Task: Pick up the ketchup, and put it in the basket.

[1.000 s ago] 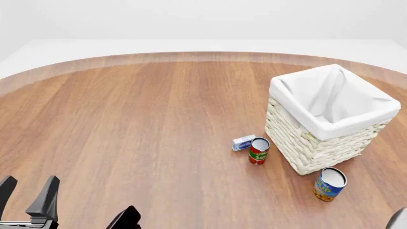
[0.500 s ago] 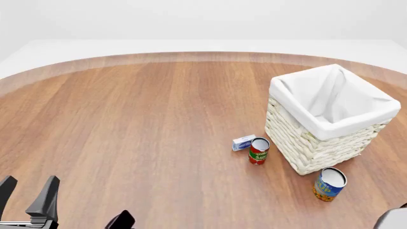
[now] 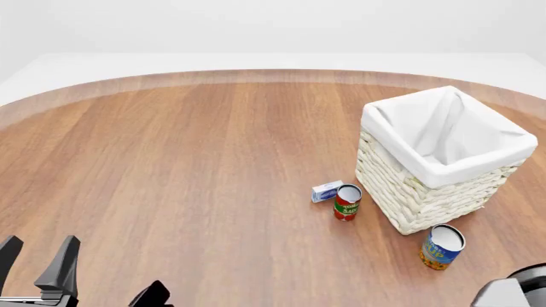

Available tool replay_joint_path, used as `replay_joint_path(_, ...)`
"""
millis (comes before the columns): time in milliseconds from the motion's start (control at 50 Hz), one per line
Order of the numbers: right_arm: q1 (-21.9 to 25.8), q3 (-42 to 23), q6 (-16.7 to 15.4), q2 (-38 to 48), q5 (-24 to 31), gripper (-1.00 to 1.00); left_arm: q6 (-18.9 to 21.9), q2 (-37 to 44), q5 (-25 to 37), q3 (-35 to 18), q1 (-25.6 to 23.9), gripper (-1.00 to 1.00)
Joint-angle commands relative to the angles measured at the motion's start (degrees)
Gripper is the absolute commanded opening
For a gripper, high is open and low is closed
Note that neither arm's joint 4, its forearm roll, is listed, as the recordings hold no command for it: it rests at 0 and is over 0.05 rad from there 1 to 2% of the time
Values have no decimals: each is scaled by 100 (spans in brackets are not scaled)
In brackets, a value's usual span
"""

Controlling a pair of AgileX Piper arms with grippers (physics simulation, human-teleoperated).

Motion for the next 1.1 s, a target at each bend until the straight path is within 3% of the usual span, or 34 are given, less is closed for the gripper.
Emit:
replay_joint_path(20, -6, -182, -66, 131, 102, 100, 0, 0, 0, 0, 0, 100)
replay_joint_path(1100, -139, -1050, -119, 1084, 424, 100, 0, 0, 0, 0, 0, 100)
